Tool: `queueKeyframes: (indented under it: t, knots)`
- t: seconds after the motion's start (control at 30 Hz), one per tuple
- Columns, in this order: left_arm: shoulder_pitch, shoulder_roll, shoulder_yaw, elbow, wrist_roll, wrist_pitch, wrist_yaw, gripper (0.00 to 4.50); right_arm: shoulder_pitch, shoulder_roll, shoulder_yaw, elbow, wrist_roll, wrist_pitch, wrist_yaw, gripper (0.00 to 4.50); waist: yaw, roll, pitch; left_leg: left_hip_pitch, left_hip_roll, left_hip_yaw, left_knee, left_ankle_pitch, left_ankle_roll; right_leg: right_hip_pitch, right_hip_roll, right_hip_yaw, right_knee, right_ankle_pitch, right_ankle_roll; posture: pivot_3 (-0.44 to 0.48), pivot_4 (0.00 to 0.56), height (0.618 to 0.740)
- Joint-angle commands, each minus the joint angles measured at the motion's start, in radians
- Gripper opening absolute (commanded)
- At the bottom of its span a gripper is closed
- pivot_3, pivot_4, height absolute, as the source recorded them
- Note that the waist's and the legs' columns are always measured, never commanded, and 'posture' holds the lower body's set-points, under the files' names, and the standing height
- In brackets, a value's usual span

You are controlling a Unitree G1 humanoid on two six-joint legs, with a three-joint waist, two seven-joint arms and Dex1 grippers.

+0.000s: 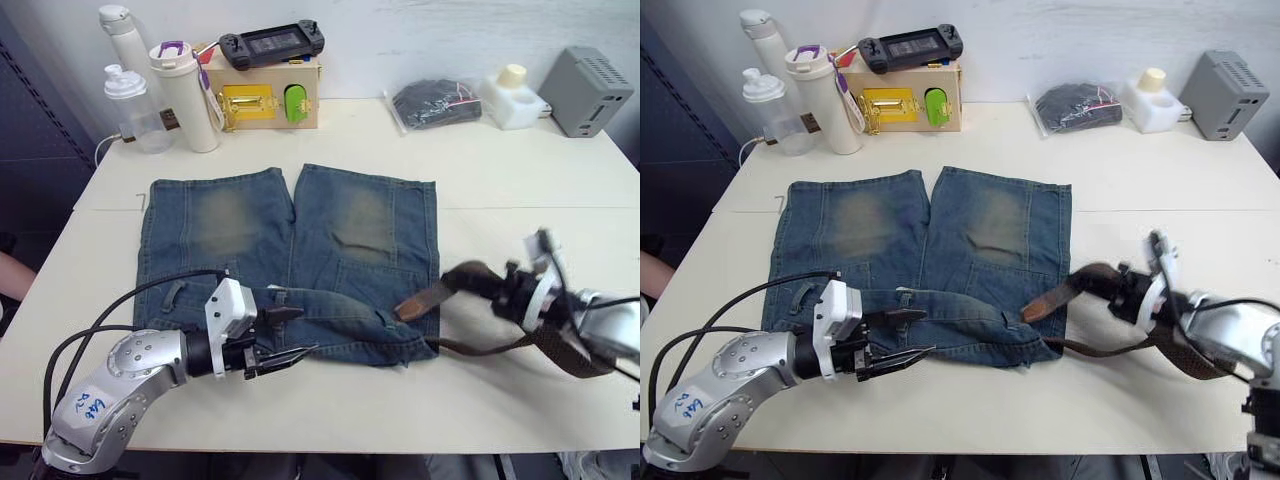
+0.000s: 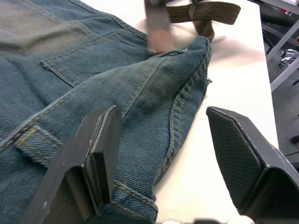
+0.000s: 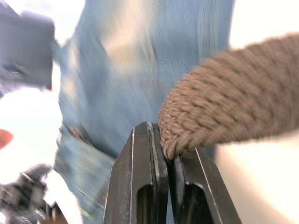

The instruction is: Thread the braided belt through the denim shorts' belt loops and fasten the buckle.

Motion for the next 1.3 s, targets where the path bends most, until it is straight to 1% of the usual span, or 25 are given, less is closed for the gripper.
queueKeyframes:
  t: [0.03,0.13,0.2,0.27,0.33,0.37,0.43,0.47,0.53,0.6,0.67,0.73,0.8,0.87,0.93,1.07,1.1,1.13,1.3]
  knots:
    - [-0.05,-0.023,-0.021,0.02,0.008,-0.023,-0.011,3.22,-0.008,-0.005,-0.06,-0.02,0.027,-0.033,-0.004,0.0,0.006,0.0,0.0,0.0,0.0,0.0,0.0,0.0,0.0,0.0,0.0,0.0,0.0,0.0,0.0,0.0,0.15,0.645]
    - [-0.122,-0.046,-0.048,0.072,0.018,-0.027,-0.028,3.22,0.011,0.008,-0.064,-0.044,0.027,-0.042,-0.01,0.0,0.014,0.0,0.0,0.0,0.0,0.0,0.001,0.0,0.0,0.001,0.0,0.0,0.0,0.0,0.0,0.0,0.15,0.645]
    - [-0.231,-0.069,-0.07,0.147,0.005,-0.004,-0.058,3.22,0.031,0.027,-0.067,-0.066,0.027,-0.044,0.002,0.0,0.022,0.0,0.0,0.0,0.0,0.0,0.001,0.0,0.001,0.001,0.0,0.0,-0.001,0.0,0.0,0.0,0.15,0.645]
    - [-0.36,-0.084,-0.093,0.237,-0.033,0.035,-0.131,3.22,0.058,0.04,-0.061,-0.094,0.027,-0.048,0.01,0.0,0.023,-0.001,0.0,0.0,0.0,0.0,0.002,0.001,0.001,0.001,0.001,0.0,0.0,0.0,0.0,0.0,0.15,0.645]
    - [-0.519,-0.115,-0.13,0.412,-0.029,0.051,-0.23,3.22,0.076,0.061,-0.06,-0.12,0.027,-0.059,0.031,0.0,0.025,-0.001,0.0,0.0,0.0,-0.001,0.003,0.001,0.001,0.003,0.001,0.0,0.0,0.0,0.0,0.0,0.15,0.645]
    - [-0.565,-0.125,-0.143,0.47,-0.022,0.053,-0.26,3.22,0.08,0.066,-0.06,-0.127,0.027,-0.065,0.039,0.0,0.021,-0.001,0.0,0.0,-0.001,-0.002,0.003,0.001,0.001,0.004,0.001,0.0,0.0,0.0,0.0,0.0,0.15,0.645]
    - [-0.7,-0.139,-0.251,0.679,0.059,0.02,-0.425,3.22,0.098,0.093,-0.075,-0.165,0.027,-0.079,0.092,0.0,0.018,-0.001,0.0,0.001,-0.001,-0.002,0.002,0.001,0.002,0.004,0.002,0.0,-0.001,0.0,0.0,0.0,0.15,0.645]
    - [-0.741,-0.143,-0.291,0.752,0.095,-0.004,-0.483,3.22,0.103,0.102,-0.078,-0.176,0.027,-0.086,0.107,0.0,0.016,-0.001,0.0,0.002,-0.001,-0.003,0.002,0.0,0.002,0.005,0.002,0.0,-0.001,0.0,0.001,0.0,0.15,0.645]
    - [-0.84,-0.187,-0.371,0.955,0.184,-0.079,-0.59,3.22,0.127,0.102,-0.073,-0.209,0.027,-0.109,0.126,0.0,0.015,-0.001,0.0,0.003,-0.001,-0.001,0.0,0.0,0.002,0.006,0.002,0.0,-0.001,0.0,0.001,0.0,0.15,0.645]
    - [-0.904,-0.226,-0.401,1.099,0.233,-0.128,-0.661,3.22,0.145,0.102,-0.069,-0.234,0.027,-0.13,0.139,0.0,0.014,-0.001,0.001,0.002,-0.001,-0.001,0.0,0.0,0.002,0.006,0.001,-0.001,-0.002,0.0,0.001,0.0,0.15,0.645]
    - [-0.953,-0.261,-0.407,1.22,0.267,-0.163,-0.717,3.22,0.158,0.11,-0.069,-0.258,0.027,-0.148,0.149,0.0,0.012,-0.003,0.001,0.002,-0.001,-0.001,0.0,0.0,0.002,0.006,0.001,-0.001,-0.002,0.0,0.001,0.0,0.15,0.645]
    - [-1.029,-0.318,-0.427,1.401,0.327,-0.214,-0.771,3.22,0.18,0.123,-0.086,-0.311,0.027,-0.183,0.152,0.0,0.01,-0.004,0.002,0.002,-0.001,-0.001,0.0,0.0,0.002,0.005,0.001,-0.001,-0.002,0.001,0.001,0.0,0.15,0.645]
    - [-1.08,-0.362,-0.432,1.523,0.372,-0.252,-0.814,3.22,0.203,0.126,-0.088,-0.358,0.027,-0.209,0.147,0.0,0.01,-0.005,0.003,0.002,-0.001,-0.001,0.001,0.0,0.002,0.006,0.001,-0.001,-0.003,0.001,0.001,0.0,0.15,0.645]
    - [-1.105,-0.39,-0.433,1.584,0.406,-0.29,-0.863,3.22,0.221,0.131,-0.081,-0.393,0.027,-0.23,0.139,0.0,0.011,-0.005,0.003,0.001,-0.001,-0.001,0.001,0.0,0.003,0.006,0.0,-0.001,-0.004,0.001,0.002,0.0,0.15,0.645]
    - [-1.117,-0.405,-0.449,1.61,0.419,-0.318,-0.892,3.22,0.235,0.134,-0.074,-0.422,0.027,-0.251,0.134,0.0,0.009,-0.006,0.003,0.001,-0.001,-0.001,0.001,0.0,0.003,0.006,0.001,-0.001,-0.005,0.001,0.003,0.0,0.15,0.645]
    - [-1.12,-0.395,-0.519,1.573,0.358,-0.318,-0.897,3.22,0.237,0.126,-0.062,-0.433,0.027,-0.283,0.127,0.0,0.005,-0.007,0.004,0.002,-0.001,-0.002,0.001,0.0,0.003,0.006,0.001,-0.001,-0.005,0.002,0.003,0.0,0.15,0.645]
    - [-1.12,-0.384,-0.545,1.549,0.334,-0.316,-0.897,2.69,0.235,0.123,-0.059,-0.431,0.027,-0.289,0.126,0.0,0.004,-0.007,0.004,0.002,-0.001,-0.002,0.001,0.0,0.003,0.006,0.001,-0.001,-0.005,0.002,0.003,0.0,0.15,0.645]
    - [-1.121,-0.375,-0.565,1.532,0.315,-0.316,-0.897,2.39,0.232,0.12,-0.056,-0.426,0.027,-0.293,0.126,0.0,0.004,-0.007,0.004,0.002,-0.001,-0.003,0.001,0.0,0.003,0.007,0.001,-0.001,-0.005,0.002,0.003,0.0,0.15,0.645]
    - [-1.128,-0.32,-0.668,1.447,0.235,-0.325,-0.897,0.26,0.221,0.11,-0.023,-0.406,0.027,-0.311,0.112,0.0,-0.003,-0.008,0.004,0.002,-0.001,-0.004,0.001,0.0,0.003,0.007,0.001,-0.001,-0.006,0.002,0.003,0.0,0.15,0.645]
